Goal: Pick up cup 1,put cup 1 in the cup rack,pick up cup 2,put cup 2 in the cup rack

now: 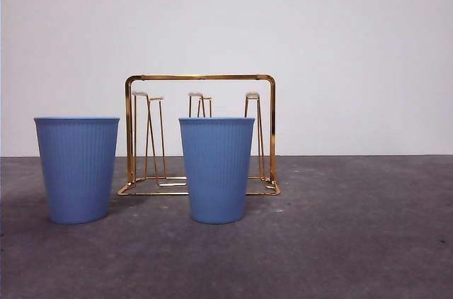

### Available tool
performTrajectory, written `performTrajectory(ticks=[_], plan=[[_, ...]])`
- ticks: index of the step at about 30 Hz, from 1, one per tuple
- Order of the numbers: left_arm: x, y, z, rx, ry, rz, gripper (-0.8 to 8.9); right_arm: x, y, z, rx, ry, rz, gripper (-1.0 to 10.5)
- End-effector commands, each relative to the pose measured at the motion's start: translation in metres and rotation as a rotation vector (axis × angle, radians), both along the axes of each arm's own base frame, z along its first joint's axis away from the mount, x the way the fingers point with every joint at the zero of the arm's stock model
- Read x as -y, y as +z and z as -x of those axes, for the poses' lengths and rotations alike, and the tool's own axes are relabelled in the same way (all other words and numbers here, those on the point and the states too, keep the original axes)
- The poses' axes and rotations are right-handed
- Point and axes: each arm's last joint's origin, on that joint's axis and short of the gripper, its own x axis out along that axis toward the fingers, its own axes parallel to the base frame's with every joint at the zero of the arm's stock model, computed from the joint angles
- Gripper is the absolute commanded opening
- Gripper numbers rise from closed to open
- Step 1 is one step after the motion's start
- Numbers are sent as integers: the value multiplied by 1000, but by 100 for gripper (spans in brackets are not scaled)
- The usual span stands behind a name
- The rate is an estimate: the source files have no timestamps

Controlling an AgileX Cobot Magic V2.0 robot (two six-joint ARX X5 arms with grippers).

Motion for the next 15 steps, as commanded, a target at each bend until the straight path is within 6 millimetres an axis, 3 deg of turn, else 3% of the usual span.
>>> performTrajectory(ticks=[1,12,13,15], plan=[[1,3,-1,9,-27,-19,-6,-1,3,0,8,30,26,-9],[5,5,-4,2,-95,-17,4,-3,2,1,-14,56,22,10],[5,5,-4,5,-106,-13,29,-3,2,1,-16,55,20,36],[6,6,-5,6,-126,-7,240,-3,2,1,-18,54,19,188]])
